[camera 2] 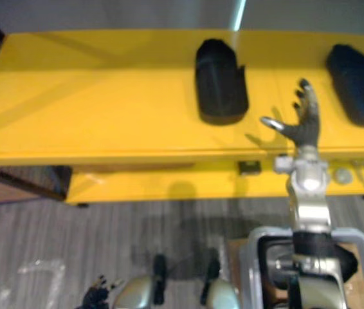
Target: Walk over and take plastic housings, then place them on the shelf
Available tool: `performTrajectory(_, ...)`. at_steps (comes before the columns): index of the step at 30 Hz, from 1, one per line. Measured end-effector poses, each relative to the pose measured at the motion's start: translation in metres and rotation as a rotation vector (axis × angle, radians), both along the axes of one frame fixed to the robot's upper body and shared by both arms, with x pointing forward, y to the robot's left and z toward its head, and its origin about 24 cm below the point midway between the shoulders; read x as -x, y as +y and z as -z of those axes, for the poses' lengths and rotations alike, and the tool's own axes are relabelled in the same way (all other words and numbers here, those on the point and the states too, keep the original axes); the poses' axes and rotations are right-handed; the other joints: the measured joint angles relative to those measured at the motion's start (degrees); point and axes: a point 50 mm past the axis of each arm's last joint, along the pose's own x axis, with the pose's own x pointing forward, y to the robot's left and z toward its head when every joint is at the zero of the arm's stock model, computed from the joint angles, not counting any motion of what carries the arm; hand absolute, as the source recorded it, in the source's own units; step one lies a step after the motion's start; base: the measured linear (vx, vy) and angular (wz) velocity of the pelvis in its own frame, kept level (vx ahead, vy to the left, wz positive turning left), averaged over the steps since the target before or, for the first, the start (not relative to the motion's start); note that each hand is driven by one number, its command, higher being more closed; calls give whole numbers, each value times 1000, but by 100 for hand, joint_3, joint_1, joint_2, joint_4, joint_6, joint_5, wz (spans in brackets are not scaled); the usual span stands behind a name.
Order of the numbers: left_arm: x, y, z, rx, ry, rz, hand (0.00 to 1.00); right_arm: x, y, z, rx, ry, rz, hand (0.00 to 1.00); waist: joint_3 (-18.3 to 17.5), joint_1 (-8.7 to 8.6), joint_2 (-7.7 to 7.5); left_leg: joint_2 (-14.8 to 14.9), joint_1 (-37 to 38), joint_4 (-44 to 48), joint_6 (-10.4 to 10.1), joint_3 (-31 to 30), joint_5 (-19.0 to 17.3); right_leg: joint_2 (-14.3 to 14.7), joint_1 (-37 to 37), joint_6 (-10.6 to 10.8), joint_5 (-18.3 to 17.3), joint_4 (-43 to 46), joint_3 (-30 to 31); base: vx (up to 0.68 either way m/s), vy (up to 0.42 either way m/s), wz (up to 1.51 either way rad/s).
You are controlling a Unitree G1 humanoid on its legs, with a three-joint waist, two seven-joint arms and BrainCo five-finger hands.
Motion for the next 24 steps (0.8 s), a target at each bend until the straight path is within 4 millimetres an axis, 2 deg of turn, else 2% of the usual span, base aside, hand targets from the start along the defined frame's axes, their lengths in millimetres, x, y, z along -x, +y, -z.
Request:
performTrajectory(2,6,-1,3,0,29,-15,0,34,-13,30,-69,62,117,0,-285,-181,48,-8,221,-12,-28,223,-119,-1,90,24,15,-41,243,115,77,-54)
performTrajectory(3,7,-2,4,4,34,-17,0,42,-16,38,-91,78,145,0,-351,-232,90,-8,260,-15,-21,284,-147,1,91,39,24,-43,305,71,79,-57)
performTrajectory(5,7,-10,7,26,47,-12,0,72,-23,69,-187,162,254,0,-511,-407,205,-23,401,-71,-15,517,-184,4,90,104,66,-46,517,29,81,-52)
performTrajectory(6,7,-13,8,32,49,-13,0,79,-23,78,-206,188,279,0,-533,-449,227,-31,457,-110,-18,546,-190,7,91,104,66,-47,576,-27,67,-45)
performTrajectory(7,8,-16,9,40,54,-14,0,93,-22,97,-247,250,330,0,-562,-539,268,-28,485,-142,-10,644,-224,22,84,107,67,-49,631,-51,45,-40)
performTrajectory(8,6,-21,10,53,51,-16,0,107,-20,116,-290,311,379,0,-569,-561,281,-27,556,-170,-25,701,-248,44,82,108,65,-59,737,-63,40,-39)
performTrajectory(11,6,-26,11,55,62,4,0,134,-10,151,-379,422,471,0,-596,-649,311,-18,605,-283,-32,805,-249,71,59,110,65,-74,775,-117,3,-22)
performTrajectory(14,12,-30,15,60,105,18,0,157,-6,172,-410,495,560,0,-782,-658,396,-41,654,-463,-72,943,-206,89,-39,83,55,-69,883,-117,-4,-14)
performTrajectory(17,18,-31,17,62,147,33,0,162,-3,180,-421,513,592,0,-939,-667,491,-66,685,-634,-82,1031,-138,113,-116,77,69,-100,953,-38,0,-18)
performTrajectory(24,9,-32,18,19,193,203,0,169,3,193,-491,542,669,0,-949,-689,484,11,886,-806,-162,1535,-95,336,-121,69,260,-333,1385,48,-17,-36)
